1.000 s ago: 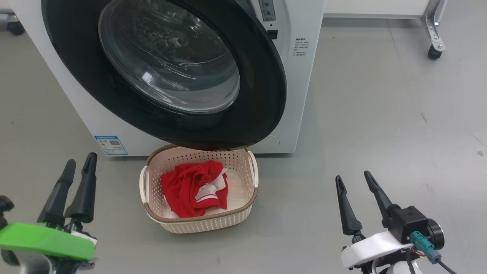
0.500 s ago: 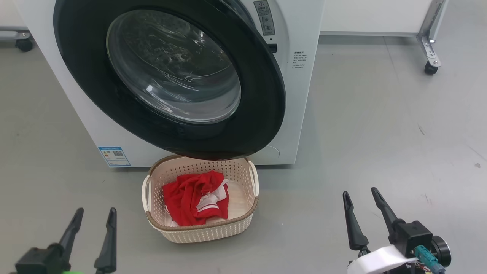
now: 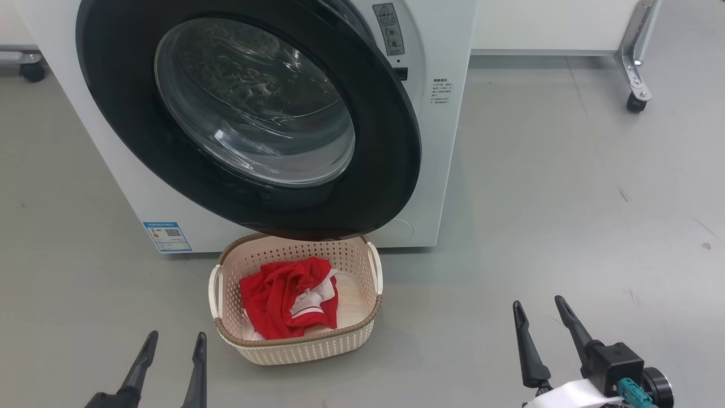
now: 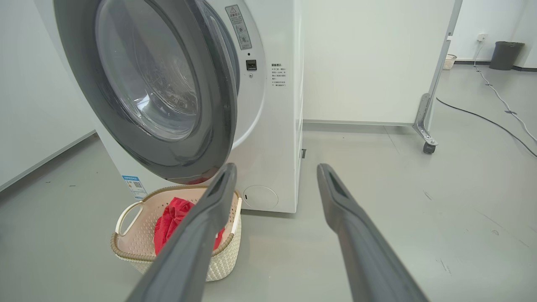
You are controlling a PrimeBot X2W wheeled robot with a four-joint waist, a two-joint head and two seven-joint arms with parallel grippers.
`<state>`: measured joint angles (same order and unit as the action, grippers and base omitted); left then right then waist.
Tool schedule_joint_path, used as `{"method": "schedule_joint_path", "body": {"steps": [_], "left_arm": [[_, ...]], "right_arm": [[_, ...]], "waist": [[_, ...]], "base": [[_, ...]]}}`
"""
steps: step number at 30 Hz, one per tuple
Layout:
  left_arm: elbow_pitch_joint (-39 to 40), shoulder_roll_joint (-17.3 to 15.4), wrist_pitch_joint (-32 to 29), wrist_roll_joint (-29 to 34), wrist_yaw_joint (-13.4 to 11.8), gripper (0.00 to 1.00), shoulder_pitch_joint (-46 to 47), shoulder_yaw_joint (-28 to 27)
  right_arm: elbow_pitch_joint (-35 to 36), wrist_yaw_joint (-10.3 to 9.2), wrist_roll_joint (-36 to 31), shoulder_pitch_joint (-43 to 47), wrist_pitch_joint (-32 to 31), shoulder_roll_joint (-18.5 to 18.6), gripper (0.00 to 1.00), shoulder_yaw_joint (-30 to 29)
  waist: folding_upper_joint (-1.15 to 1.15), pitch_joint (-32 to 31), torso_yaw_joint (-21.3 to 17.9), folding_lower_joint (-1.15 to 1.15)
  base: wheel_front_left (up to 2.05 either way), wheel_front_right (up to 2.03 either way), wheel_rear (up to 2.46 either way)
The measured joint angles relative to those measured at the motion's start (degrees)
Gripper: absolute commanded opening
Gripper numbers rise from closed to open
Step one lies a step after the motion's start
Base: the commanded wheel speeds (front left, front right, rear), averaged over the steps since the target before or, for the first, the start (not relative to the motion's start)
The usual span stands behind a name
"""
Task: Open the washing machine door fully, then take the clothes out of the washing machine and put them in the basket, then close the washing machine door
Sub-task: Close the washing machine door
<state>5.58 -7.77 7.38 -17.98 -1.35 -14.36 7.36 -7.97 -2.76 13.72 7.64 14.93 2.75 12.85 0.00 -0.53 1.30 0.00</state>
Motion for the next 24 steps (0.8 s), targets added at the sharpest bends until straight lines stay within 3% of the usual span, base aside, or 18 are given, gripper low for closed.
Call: {"method": "schedule_joint_path", "body": {"steps": [24], "left_arm": [[-3.61, 1.46, 2.92, 1.94, -1.98, 1.00, 0.14, 1.24]], "right_arm": [[-0.64, 0.00, 0.00, 0.00, 0.00, -0.14, 1.00, 0.07]], "waist": [[0.00, -0.16, -0.33, 0.00]], "base": [[0.00, 0.00, 0.00]]}}
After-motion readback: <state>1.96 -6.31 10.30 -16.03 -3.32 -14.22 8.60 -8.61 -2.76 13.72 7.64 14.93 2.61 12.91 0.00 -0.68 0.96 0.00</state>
